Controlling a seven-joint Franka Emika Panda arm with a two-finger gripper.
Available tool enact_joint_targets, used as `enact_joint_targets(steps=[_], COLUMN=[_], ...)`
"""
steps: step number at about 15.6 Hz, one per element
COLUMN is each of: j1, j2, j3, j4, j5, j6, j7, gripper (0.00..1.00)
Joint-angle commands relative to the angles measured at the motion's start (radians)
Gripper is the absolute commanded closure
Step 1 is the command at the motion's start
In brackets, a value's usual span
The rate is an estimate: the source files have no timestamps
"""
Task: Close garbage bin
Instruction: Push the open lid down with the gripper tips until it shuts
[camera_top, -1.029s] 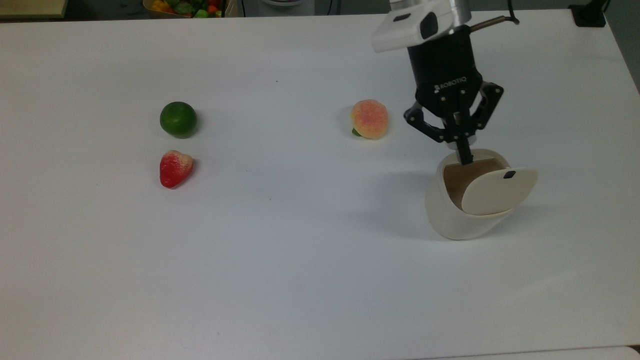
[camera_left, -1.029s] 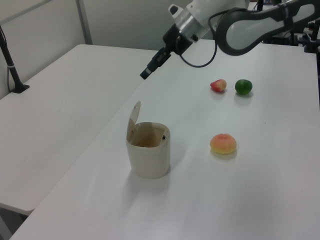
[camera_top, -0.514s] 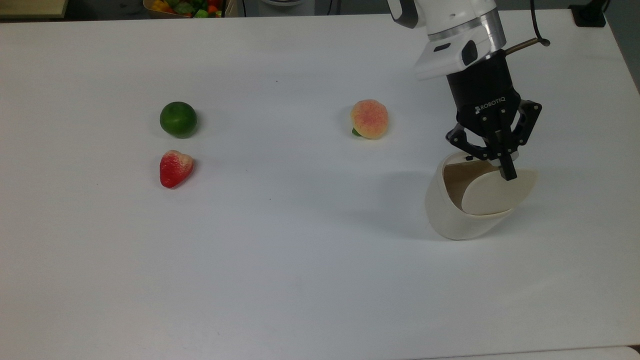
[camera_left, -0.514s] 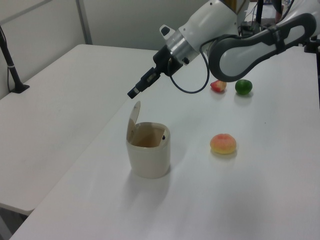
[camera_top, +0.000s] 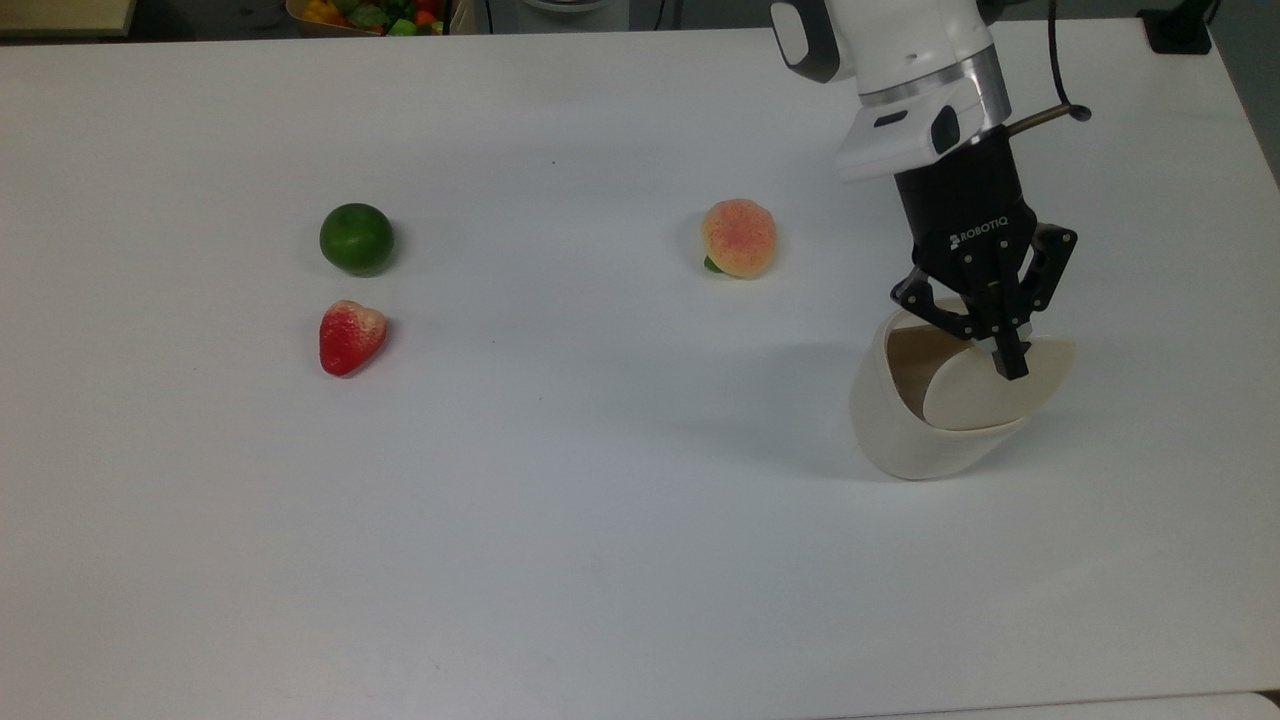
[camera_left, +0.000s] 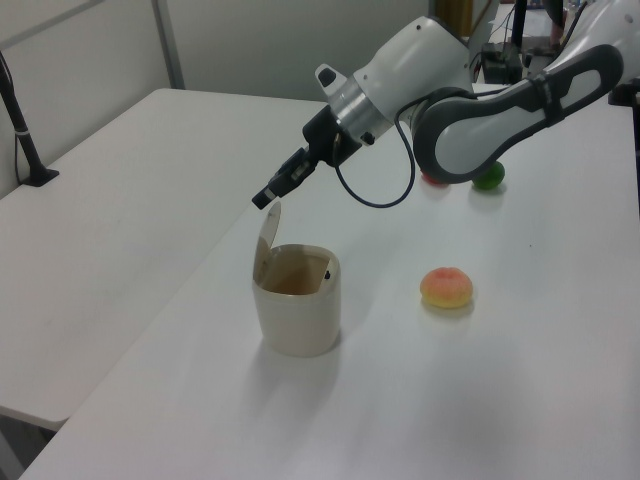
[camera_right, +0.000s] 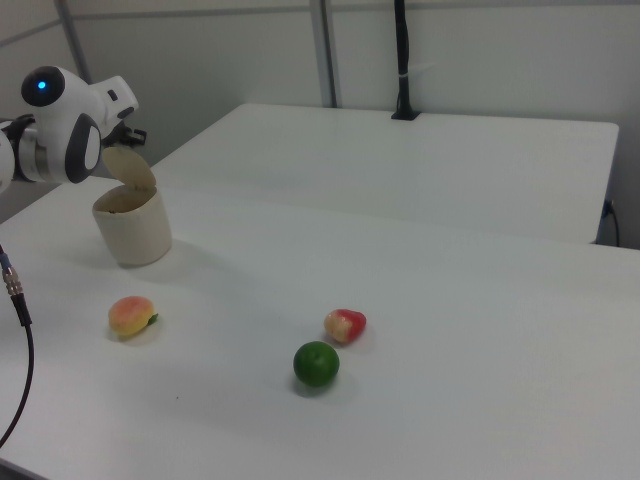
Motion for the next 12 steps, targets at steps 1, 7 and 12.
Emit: enact_joint_targets(steps=[1, 7, 12], j1=[0.001, -0.038, -0.058], j2=[0.014, -0.031, -0.07], j3=[0.001, 0.058, 0.083], j4=[0.014, -0.051, -0.092], j5=[-0.036, -0.032, -0.026], j6=[0.026, 0.011, -0.093], j7=[0.019, 0.025, 0.028], gripper=[1.0, 1.0, 1.0])
